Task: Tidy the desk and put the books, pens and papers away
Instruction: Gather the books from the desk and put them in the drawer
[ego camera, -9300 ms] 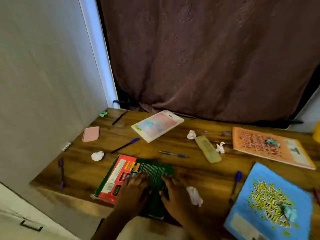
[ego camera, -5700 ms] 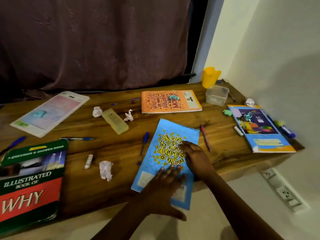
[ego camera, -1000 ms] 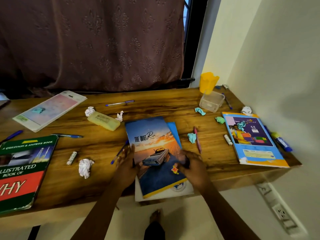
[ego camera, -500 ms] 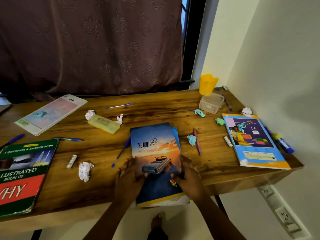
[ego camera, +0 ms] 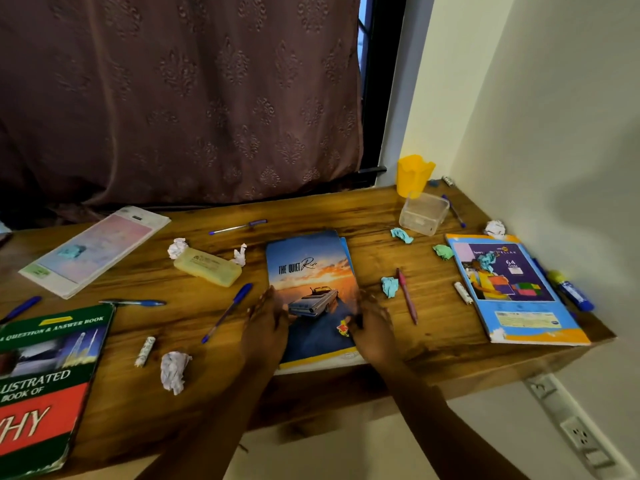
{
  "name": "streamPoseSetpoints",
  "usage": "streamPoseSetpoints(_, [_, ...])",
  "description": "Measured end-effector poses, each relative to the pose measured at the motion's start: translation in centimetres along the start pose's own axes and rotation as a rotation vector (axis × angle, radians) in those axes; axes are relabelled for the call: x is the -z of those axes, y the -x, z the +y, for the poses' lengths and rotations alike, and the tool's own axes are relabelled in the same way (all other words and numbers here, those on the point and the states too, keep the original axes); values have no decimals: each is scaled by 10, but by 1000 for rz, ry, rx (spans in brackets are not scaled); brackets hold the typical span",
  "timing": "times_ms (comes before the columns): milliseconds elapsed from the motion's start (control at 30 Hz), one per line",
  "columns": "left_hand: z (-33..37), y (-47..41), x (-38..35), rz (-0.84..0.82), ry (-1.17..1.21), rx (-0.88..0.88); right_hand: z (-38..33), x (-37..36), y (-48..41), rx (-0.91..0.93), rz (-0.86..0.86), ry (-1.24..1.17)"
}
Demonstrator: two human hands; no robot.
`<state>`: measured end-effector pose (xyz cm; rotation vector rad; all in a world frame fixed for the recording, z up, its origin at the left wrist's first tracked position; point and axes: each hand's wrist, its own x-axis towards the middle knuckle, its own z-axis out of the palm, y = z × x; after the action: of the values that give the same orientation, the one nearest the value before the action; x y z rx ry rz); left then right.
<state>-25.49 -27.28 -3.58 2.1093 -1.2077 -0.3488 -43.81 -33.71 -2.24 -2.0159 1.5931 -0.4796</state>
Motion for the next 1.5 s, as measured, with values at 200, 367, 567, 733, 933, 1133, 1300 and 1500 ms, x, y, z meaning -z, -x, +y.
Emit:
streamPoseSetpoints(200, [-3, -5, -4, -91, -54, -52, 4, -13, 29, -22, 1, 7])
streamPoseSetpoints(367, [-7, -4, 0, -117, -36, -107, 8, -10, 30, -21, -22, -73])
streamPoseSetpoints(567, [-1, -2, 6, -109, -95, -115, 3, 25, 36, 0, 51, -278])
streamPoseSetpoints(733, [73, 26, -15, -79, -102, -429, 54, 97, 35, -67, 243, -209])
streamPoseSetpoints(933, [200, 60, -101, -327, -96, -731, 146, 170, 16, -207, 363, -4])
streamPoseSetpoints(1133, [244, 79, -187, -506, -323, -818, 223, 206, 12, -418, 314, 301])
streamPoseSetpoints(1300, [251, 97, -206, -547, -365, -712, 249, 211, 2, -422, 268, 178])
streamPoseSetpoints(1500, [249, 93, -218, -523, -384, -648, 266, 237, -6, -388, 177, -238])
